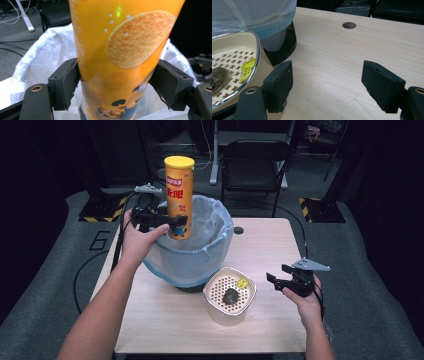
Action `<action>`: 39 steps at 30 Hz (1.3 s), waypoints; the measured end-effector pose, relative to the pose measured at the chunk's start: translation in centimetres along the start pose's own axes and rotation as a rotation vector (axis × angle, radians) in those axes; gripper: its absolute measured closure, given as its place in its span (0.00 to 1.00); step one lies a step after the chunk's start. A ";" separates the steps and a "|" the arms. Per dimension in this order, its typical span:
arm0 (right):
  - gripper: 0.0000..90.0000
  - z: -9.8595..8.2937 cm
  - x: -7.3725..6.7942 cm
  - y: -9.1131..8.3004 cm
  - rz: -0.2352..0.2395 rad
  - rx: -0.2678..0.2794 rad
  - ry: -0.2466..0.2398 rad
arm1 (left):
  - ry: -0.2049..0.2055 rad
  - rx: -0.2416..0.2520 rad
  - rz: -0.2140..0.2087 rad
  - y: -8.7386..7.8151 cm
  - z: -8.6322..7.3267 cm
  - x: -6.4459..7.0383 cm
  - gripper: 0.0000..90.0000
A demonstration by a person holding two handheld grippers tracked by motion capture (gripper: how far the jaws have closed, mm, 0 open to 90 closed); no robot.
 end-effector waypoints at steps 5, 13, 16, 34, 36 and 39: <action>0.28 0.0 0.0 0.0 -0.001 -0.001 -0.005 | 0.015 -0.053 0.005 1.1 -0.6 0.4 0.27; 0.28 0.1 0.3 -0.1 -0.003 0.007 0.002 | 0.017 -0.014 0.024 0.0 -0.6 0.3 0.31; 0.28 -0.1 0.3 0.0 -0.004 0.003 0.004 | 0.017 -0.005 0.026 -0.9 -1.0 0.3 0.32; 0.28 -0.8 0.9 0.3 -0.018 -0.013 0.001 | -0.020 0.072 0.051 -10.1 -7.8 -1.4 0.39; 0.28 -1.0 1.1 0.4 -0.021 -0.020 -0.002 | -0.020 0.059 0.070 -10.3 -8.9 -1.8 0.39; 0.28 -1.3 1.3 0.7 -0.027 -0.027 0.001 | -0.045 0.054 0.093 -10.2 -10.9 -2.7 0.38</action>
Point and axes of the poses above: each handheld gripper's, and its own axes: y roughly forward along the jaws, z roughly out of its top, x roughly to its right, the point moved 10 cm from there along y, roughly forward along the jaws, and after that the axes turned 11 degrees about y, right-handed, at the moved point
